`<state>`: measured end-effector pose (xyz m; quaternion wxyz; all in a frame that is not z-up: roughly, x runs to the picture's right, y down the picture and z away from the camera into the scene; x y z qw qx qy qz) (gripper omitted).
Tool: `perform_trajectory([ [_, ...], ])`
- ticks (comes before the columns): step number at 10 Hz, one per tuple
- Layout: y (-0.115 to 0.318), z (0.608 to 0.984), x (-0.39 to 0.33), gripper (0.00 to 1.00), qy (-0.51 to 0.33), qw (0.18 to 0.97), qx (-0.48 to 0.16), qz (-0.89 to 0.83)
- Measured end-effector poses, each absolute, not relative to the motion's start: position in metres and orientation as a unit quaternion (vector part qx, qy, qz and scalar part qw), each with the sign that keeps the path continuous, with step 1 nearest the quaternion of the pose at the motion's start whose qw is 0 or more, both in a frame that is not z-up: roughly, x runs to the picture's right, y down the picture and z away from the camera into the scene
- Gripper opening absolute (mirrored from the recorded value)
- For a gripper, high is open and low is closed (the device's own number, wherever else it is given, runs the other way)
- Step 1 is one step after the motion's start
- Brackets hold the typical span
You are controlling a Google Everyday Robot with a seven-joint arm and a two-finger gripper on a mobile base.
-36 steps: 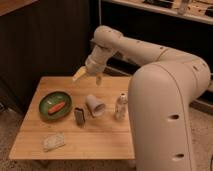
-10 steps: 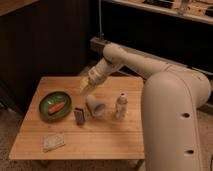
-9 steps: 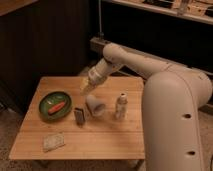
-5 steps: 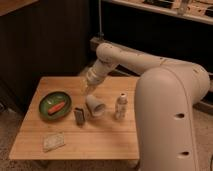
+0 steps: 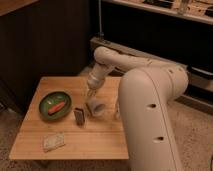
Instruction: Knock the eraser over
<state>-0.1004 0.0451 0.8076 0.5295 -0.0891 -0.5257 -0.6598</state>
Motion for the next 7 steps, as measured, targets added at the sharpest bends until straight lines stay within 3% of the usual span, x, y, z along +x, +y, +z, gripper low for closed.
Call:
perform_trajectory([
  [4,0.064,0.796,-0.111,0.00,-0.563,0.491,-0.121,-0.654],
  [7,0.068,0.792,-0.112,0.00,-0.546,0.500,-0.112,-0.663],
])
